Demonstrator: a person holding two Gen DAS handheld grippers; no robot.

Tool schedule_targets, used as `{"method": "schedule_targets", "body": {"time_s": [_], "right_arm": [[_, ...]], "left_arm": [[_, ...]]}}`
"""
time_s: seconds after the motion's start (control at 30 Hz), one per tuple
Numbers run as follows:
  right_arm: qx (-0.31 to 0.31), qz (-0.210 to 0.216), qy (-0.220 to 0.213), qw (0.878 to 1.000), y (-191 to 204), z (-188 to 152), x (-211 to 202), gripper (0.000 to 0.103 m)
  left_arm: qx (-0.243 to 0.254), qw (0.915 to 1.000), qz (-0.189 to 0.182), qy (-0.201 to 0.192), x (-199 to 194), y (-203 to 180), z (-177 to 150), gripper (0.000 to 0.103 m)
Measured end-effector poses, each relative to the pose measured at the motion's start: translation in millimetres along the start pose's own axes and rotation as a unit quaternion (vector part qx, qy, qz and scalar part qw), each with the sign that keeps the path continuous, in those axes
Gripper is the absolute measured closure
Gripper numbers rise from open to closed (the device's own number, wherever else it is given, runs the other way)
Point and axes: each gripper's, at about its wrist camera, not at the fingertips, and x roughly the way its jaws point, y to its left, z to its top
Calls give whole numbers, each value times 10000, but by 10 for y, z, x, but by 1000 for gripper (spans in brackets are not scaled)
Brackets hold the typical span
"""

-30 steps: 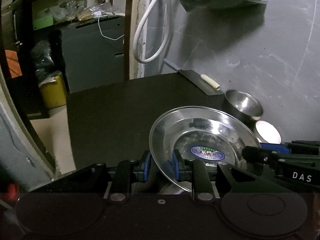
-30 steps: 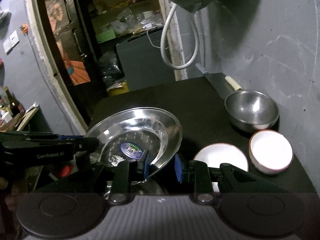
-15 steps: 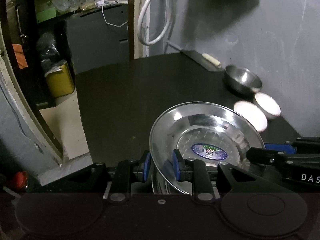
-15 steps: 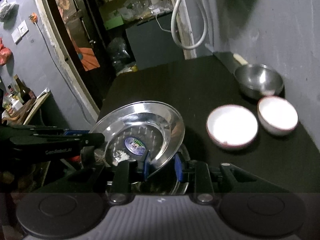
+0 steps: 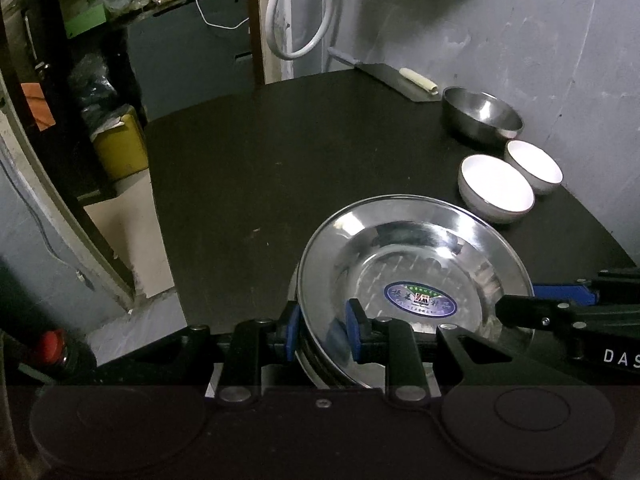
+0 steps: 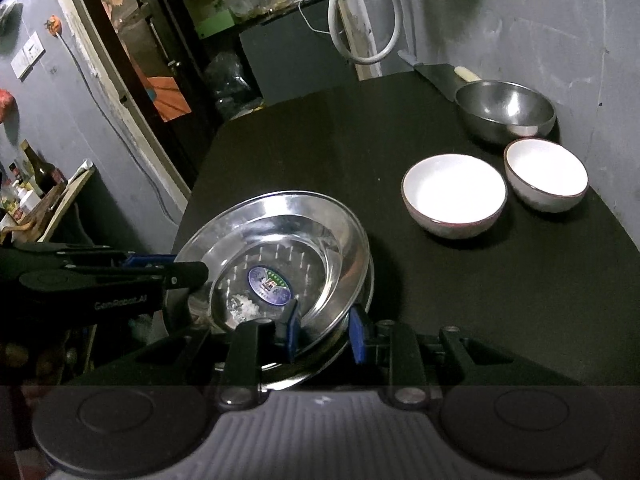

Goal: Organize plates and bowls
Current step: 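Lower the labeled plate onto the plate stack while both grippers open, then move both grippers to the steel mixing bowl and grip its rim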

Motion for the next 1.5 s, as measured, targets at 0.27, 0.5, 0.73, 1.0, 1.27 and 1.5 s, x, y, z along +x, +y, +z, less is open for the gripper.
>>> {"method": "schedule_targets", "body": {"time_s": [0.27,0.5,0.73,1.0,1.27,1.5], "right_arm": [[-48,-5,83,10000,10,22,18,74],[-103,-59,147,9998,36,42,21,74],[-192,-95,190,9996,81,36,12,73],[-248,-187,226,9993,76,22,27,72],[-134,-322,120,9993,-5,-9,-27,40],[-47,-664,-208,9976,-229,40,-157,13]], "left_arm": [[60,9999,82,117,51,-34,4,75],[153,9996,146,159,94,-88,26,73],[206,9996,91,174,111,-102,29,75],[175,9996,61,226,134,-137,8,75],[-31,10000,40,-14,58,-105,75,22],[33,9989,-27,-459,75,-187,299,1]]}}
